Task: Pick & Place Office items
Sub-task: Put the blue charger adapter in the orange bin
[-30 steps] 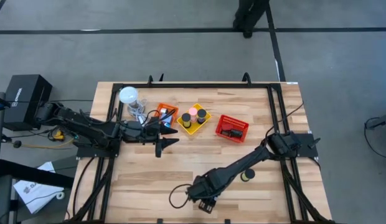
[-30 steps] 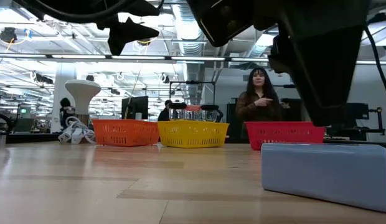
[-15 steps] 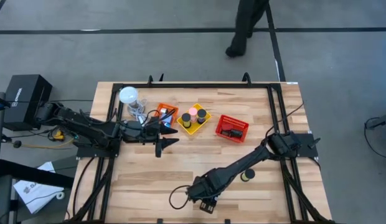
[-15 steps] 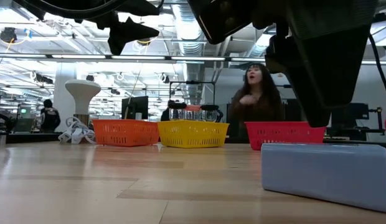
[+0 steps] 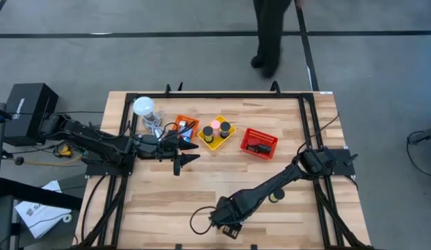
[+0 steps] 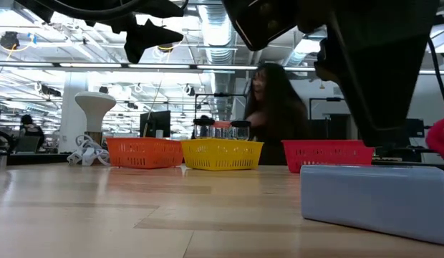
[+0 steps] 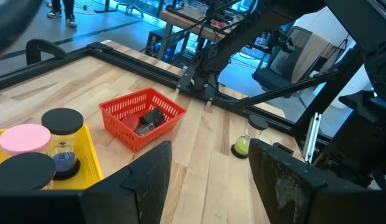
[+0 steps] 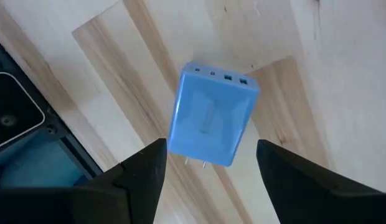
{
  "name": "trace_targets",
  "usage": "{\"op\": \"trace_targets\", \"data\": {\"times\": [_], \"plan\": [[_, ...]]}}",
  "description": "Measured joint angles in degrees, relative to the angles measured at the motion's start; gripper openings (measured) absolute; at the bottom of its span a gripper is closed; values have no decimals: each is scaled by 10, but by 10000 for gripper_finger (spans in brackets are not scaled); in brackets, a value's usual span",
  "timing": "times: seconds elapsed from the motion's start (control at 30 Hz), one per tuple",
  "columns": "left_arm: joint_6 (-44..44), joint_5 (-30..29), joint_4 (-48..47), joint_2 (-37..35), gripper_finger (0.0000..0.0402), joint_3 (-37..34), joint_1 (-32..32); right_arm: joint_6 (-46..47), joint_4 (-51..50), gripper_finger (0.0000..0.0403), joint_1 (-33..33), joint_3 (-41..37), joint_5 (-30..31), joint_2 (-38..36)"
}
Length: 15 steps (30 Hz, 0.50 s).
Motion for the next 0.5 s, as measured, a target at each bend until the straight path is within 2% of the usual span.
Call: {"op": "trace_targets", "data": {"times": [0.3, 0.5], "plan": [[0, 0, 1, 0, 210, 0, 0, 35, 6, 243, 5, 0, 26, 0], [0, 0, 2, 0, 210, 0, 0, 63, 8, 276, 17, 0, 40, 0]]}}
